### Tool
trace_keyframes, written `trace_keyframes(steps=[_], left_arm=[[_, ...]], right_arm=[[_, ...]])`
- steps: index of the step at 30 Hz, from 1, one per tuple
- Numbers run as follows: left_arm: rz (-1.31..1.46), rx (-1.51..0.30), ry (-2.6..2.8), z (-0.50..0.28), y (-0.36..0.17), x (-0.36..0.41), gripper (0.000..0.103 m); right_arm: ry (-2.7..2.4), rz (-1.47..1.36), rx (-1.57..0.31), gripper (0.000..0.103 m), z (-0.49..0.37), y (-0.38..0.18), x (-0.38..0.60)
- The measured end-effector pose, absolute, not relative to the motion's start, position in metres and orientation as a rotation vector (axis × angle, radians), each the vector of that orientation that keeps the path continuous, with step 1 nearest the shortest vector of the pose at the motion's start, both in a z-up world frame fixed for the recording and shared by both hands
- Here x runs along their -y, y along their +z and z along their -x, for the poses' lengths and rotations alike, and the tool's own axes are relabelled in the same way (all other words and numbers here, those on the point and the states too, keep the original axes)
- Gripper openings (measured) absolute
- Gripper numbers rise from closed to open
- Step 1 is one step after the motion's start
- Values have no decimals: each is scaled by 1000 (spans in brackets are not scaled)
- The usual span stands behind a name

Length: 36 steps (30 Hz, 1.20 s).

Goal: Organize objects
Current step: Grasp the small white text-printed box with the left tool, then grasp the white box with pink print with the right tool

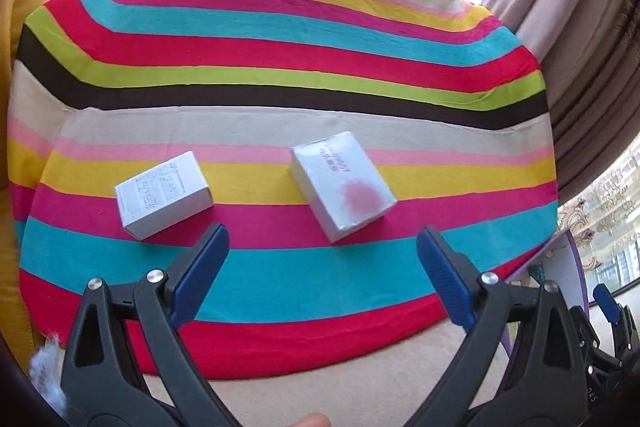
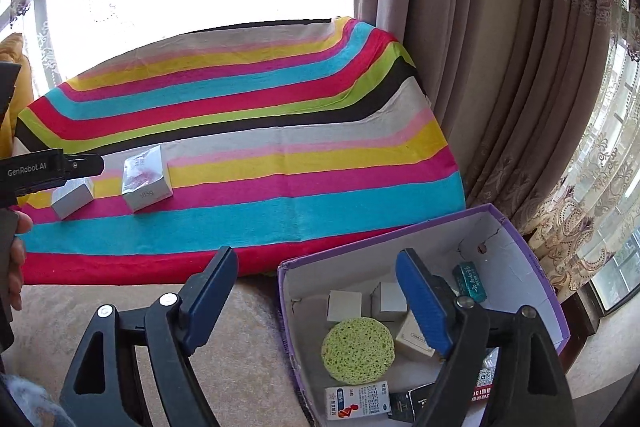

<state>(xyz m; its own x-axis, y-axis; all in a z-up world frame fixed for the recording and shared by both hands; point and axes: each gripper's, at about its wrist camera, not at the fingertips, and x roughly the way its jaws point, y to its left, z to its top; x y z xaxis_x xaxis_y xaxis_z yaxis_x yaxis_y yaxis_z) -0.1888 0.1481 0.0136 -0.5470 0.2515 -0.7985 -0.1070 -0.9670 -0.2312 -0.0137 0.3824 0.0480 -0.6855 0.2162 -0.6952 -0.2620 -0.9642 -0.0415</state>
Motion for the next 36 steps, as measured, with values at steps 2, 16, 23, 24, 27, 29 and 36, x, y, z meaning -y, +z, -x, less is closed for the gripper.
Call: trace_keyframes(steps=[2, 16, 23, 24, 27, 29, 36], left_arm=[[1407, 269, 2655, 201, 9, -126, 97], [1624, 475, 2787, 239, -56, -61, 102], [1686, 533, 2773, 246, -70, -55, 102], [1692, 543, 2770, 246, -73, -55, 102], [1662, 501, 2806, 245, -72, -54, 95], [1644, 488, 2812, 241, -70, -53, 95], [1435, 500, 2837, 209, -52, -44, 94]], right_arm=[[2692, 1094, -66, 84, 25, 49, -370], [2840, 1212, 42, 84, 105, 38, -300], [2876, 1276, 90, 84, 137, 27, -275], [2877, 1287, 91, 84, 142, 25, -272], [2878, 1325, 96, 84, 155, 18, -264], [2877, 1355, 98, 84, 164, 13, -260], [2872, 1418, 87, 84, 194, -3, -249]])
